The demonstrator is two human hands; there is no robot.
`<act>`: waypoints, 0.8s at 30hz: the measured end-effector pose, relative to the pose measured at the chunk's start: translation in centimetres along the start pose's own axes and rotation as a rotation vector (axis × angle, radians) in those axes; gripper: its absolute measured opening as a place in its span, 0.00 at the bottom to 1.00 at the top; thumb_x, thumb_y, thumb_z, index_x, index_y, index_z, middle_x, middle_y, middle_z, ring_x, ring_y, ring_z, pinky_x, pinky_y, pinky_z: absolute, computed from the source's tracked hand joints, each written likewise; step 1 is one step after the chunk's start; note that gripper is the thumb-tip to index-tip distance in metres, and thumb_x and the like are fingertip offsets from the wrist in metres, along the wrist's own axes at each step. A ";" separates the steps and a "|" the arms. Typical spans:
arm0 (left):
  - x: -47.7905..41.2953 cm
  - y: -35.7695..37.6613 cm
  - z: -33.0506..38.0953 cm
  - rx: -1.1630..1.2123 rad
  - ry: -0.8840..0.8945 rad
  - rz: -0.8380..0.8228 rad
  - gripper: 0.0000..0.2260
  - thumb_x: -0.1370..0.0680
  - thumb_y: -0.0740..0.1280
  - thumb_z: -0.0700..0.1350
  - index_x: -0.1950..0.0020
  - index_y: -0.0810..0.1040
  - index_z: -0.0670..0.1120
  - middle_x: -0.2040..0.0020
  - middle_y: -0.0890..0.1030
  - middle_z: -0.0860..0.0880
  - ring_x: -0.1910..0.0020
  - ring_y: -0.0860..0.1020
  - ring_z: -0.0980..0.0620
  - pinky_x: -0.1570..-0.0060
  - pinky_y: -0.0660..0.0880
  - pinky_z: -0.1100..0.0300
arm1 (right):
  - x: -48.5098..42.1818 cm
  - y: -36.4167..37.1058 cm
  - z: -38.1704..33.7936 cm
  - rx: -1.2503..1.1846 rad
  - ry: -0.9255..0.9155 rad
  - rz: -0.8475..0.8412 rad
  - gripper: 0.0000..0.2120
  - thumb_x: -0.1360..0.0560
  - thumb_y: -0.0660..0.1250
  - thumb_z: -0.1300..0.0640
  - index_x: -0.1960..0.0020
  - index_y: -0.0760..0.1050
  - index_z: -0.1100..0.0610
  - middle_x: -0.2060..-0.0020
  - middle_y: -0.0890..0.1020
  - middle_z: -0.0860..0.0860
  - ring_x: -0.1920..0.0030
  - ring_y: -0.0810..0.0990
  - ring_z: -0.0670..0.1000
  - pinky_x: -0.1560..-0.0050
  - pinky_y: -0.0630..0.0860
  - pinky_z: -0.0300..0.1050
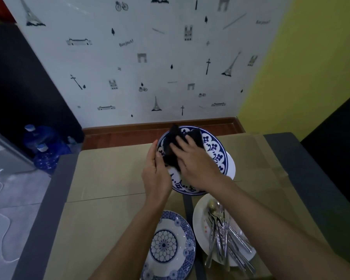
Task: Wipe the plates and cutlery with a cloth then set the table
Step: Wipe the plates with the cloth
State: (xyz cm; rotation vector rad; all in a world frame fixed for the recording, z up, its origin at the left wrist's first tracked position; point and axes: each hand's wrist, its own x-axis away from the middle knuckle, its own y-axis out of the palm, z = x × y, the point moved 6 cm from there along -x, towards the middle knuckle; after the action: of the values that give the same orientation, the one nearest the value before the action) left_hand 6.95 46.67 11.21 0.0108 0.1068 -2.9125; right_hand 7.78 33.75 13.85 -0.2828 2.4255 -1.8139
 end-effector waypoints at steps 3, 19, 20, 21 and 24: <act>-0.4 -0.6 0.6 0.000 -0.026 0.057 0.17 0.14 0.55 0.48 0.26 0.71 0.55 0.32 0.77 0.56 0.34 0.75 0.57 0.34 0.75 0.51 | 0.2 -1.4 1.4 0.037 0.197 0.075 0.25 0.15 0.54 0.54 0.18 0.60 0.53 0.19 0.63 0.51 0.19 0.57 0.54 0.23 0.61 0.54; -0.9 -1.0 2.5 -0.001 0.009 -0.025 0.16 0.14 0.56 0.47 0.28 0.74 0.56 0.37 0.80 0.57 0.37 0.77 0.61 0.34 0.75 0.52 | 1.7 -1.2 -1.6 -0.109 -0.172 0.100 0.24 0.20 0.60 0.56 0.24 0.73 0.48 0.24 0.72 0.45 0.23 0.65 0.51 0.26 0.64 0.54; -0.8 -1.0 2.4 -0.002 0.002 -0.020 0.16 0.14 0.56 0.47 0.28 0.73 0.57 0.36 0.80 0.57 0.37 0.77 0.59 0.35 0.76 0.51 | 1.4 -1.7 -0.7 -0.114 -0.080 0.157 0.23 0.19 0.61 0.56 0.25 0.73 0.49 0.24 0.72 0.45 0.24 0.66 0.52 0.26 0.66 0.57; -0.8 -1.0 2.4 -0.002 -0.004 -0.012 0.16 0.14 0.55 0.48 0.28 0.73 0.58 0.36 0.80 0.56 0.38 0.78 0.58 0.36 0.77 0.50 | 1.3 -2.1 0.2 -0.119 0.020 0.184 0.21 0.18 0.62 0.55 0.25 0.73 0.49 0.24 0.72 0.46 0.25 0.66 0.53 0.26 0.66 0.58; -1.0 -1.1 2.4 0.009 -0.022 -0.007 0.16 0.15 0.56 0.49 0.29 0.74 0.57 0.37 0.80 0.56 0.38 0.78 0.57 0.37 0.77 0.49 | 1.5 -2.0 0.0 -0.114 0.031 0.118 0.21 0.17 0.63 0.52 0.25 0.73 0.47 0.26 0.73 0.47 0.28 0.66 0.55 0.28 0.67 0.57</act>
State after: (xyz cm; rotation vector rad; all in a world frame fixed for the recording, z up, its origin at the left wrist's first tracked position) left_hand 7.66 47.74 13.74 -0.0204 0.0904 -2.9189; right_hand 6.46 32.94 15.78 -0.1182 2.5125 -1.6482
